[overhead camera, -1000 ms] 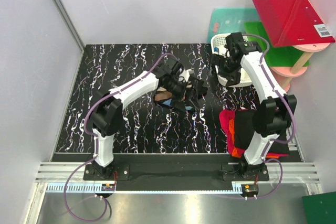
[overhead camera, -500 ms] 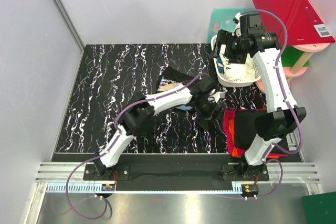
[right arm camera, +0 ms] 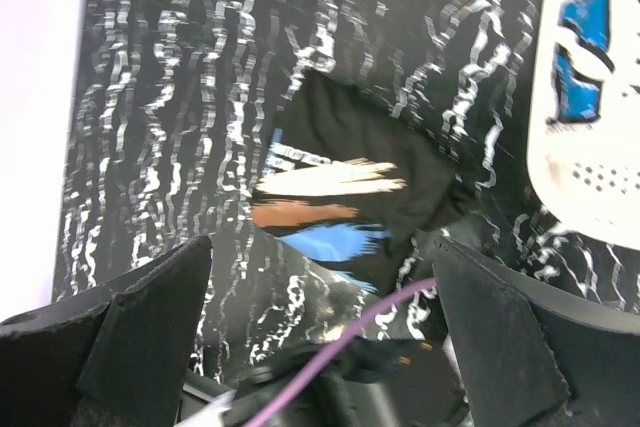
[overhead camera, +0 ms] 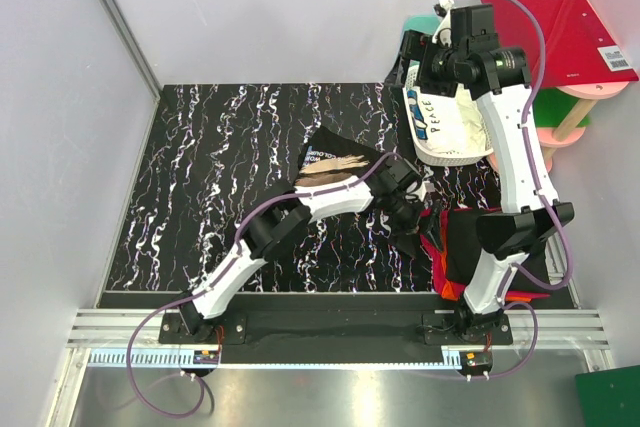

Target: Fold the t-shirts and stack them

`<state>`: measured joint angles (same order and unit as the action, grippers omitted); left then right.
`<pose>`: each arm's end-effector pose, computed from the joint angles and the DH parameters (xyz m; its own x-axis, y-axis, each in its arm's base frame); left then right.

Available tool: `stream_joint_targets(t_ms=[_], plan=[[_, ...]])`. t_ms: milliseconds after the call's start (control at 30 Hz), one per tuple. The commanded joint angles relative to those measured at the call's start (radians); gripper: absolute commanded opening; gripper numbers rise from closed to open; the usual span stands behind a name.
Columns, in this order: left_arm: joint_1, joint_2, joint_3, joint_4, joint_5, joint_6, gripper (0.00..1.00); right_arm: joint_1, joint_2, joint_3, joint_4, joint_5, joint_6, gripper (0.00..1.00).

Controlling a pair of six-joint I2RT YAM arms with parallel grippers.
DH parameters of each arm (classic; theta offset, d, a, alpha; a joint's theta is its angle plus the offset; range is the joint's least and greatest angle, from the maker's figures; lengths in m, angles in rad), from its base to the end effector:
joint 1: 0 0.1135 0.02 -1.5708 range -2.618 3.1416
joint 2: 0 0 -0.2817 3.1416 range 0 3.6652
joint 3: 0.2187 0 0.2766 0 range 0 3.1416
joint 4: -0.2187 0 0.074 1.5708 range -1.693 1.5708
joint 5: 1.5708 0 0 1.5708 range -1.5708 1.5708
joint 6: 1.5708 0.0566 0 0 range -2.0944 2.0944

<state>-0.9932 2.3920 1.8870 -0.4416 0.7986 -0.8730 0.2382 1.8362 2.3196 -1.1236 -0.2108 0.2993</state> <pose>0.2706 -0.4895 0.1352 -0.9077 0.4137 0.0699 0.1830 0.5403 -0.8213 0.3945 0.1080 0.4867 -0.6708 0.1338 -0.7295 -0.2051 0.9117 0.3559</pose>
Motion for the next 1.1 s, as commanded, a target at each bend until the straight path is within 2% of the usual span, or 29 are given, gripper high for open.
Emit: stream_joint_targets(t_ms=[0,67,300,500,600,633,700,733,767,833,1067], plan=[[-0.035,0.021,-0.026,0.242,0.067,-0.168,0.99,0.058,0.008,0.072,-0.005,-0.012,-0.005,1.0],[-0.036,0.024,-0.04,0.297,0.041,-0.199,0.99,0.079,0.003,0.073,-0.005,-0.006,-0.002,1.0],[-0.065,0.059,-0.028,0.233,-0.073,-0.19,0.99,0.101,-0.02,0.069,-0.002,-0.006,0.027,1.0],[-0.113,0.171,0.141,0.101,-0.098,-0.156,0.99,0.102,-0.051,0.072,-0.002,-0.004,0.041,1.0],[-0.122,0.229,0.201,0.075,-0.088,-0.181,0.83,0.101,-0.072,0.061,-0.002,-0.01,0.055,1.0],[-0.121,0.243,0.216,0.073,-0.084,-0.188,0.67,0.102,-0.078,0.057,-0.002,-0.01,0.057,1.0],[-0.119,0.282,0.227,0.07,-0.072,-0.214,0.48,0.102,-0.094,0.052,-0.002,-0.009,0.061,1.0],[-0.119,0.292,0.225,0.066,-0.065,-0.221,0.17,0.102,-0.1,0.043,-0.004,-0.007,0.061,1.0],[-0.116,0.303,0.224,0.058,-0.062,-0.224,0.02,0.104,-0.106,0.038,-0.002,-0.006,0.064,0.99],[-0.108,0.294,0.187,0.049,-0.07,-0.213,0.0,0.102,-0.124,0.021,-0.004,-0.006,0.067,1.0],[-0.009,0.107,-0.012,0.043,-0.203,-0.1,0.0,0.102,-0.183,-0.054,0.015,0.001,0.078,1.0]])
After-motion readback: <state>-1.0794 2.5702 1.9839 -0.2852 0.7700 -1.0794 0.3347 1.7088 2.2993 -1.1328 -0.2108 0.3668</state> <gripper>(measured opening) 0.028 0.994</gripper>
